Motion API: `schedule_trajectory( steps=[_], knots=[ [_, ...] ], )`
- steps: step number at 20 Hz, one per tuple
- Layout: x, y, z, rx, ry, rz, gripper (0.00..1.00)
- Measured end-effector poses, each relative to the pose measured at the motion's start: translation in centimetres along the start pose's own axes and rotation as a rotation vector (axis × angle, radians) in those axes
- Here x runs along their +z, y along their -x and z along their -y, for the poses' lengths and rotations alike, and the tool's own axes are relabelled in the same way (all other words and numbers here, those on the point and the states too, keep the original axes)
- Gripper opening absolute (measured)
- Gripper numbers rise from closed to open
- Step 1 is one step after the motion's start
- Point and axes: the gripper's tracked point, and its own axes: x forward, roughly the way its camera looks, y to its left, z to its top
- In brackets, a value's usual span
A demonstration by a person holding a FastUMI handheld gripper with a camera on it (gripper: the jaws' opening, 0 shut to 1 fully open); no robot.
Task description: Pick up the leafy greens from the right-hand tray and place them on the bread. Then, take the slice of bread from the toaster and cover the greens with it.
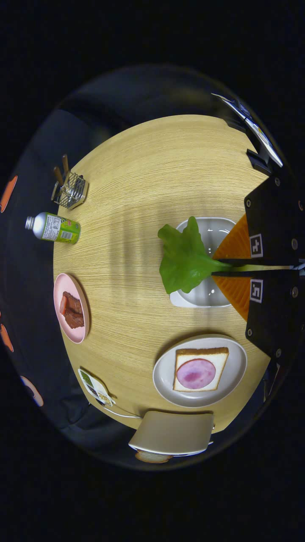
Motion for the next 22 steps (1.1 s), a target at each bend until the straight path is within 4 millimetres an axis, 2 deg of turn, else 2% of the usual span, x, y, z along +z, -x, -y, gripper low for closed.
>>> schedule_trajectory(
  steps=[3,11,22],
  knots=[
    [0.1,1.1,-1.5,0.016,0.001,0.008,0.04],
    [0.5,2.7,-7.1,0.045,0.052,0.029,0.05],
    [0.9,2.3,-15.2,0.102,0.117,0.019,0.04]
  ],
)
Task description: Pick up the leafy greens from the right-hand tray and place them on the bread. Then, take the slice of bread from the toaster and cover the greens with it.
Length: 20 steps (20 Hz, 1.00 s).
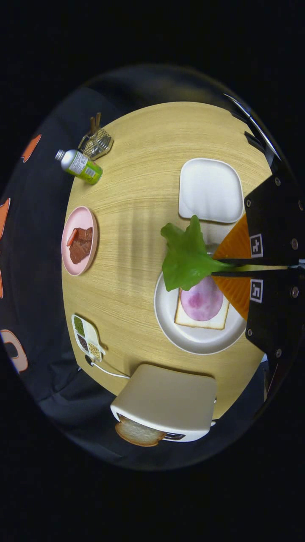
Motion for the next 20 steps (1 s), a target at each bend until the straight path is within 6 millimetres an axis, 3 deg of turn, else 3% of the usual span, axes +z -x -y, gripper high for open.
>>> schedule_trajectory(
  steps=[8,14,20],
  knots=[
    [0.3,-1.7,-4.1,0.042,0.024,-0.018,0.04],
    [0.1,-3.0,-5.1,0.047,0.023,-0.035,0.04],
    [0.1,-2.6,-4.9,0.038,0.017,-0.027,0.28]
  ],
)
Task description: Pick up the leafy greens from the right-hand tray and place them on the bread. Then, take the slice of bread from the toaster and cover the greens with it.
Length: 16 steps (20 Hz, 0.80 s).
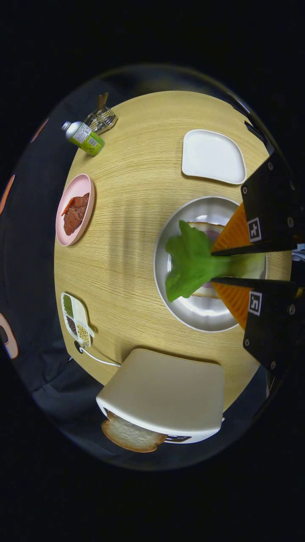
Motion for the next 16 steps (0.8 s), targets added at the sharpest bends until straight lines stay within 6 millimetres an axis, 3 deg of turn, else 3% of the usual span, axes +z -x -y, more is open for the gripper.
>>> schedule_trajectory(
  steps=[2,3,9,16],
  knots=[
    [0.0,0.2,0.2,-0.005,-0.005,0.007,0.44],
    [0.0,0.5,0.3,-0.010,-0.006,0.010,0.57],
    [0.7,2.3,0.9,-0.037,0.000,0.071,0.95],
    [4.4,7.3,-0.2,-0.052,0.052,0.227,0.98]
  ],
)
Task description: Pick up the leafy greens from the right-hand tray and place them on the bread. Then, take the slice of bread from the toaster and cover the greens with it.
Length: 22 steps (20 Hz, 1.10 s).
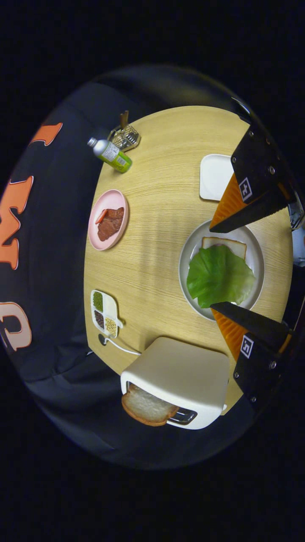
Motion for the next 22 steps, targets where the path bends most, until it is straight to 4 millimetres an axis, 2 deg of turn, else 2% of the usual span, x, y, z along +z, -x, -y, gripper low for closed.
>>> schedule_trajectory(
  steps=[8,15,22],
  knots=[
    [7.0,4.7,-3.6,0.023,0.063,0.170,0.98],
    [10.0,6.5,-8.4,0.076,0.086,0.207,0.98],
    [11.5,6.3,-14.8,0.147,0.096,0.187,0.98]
  ],
)
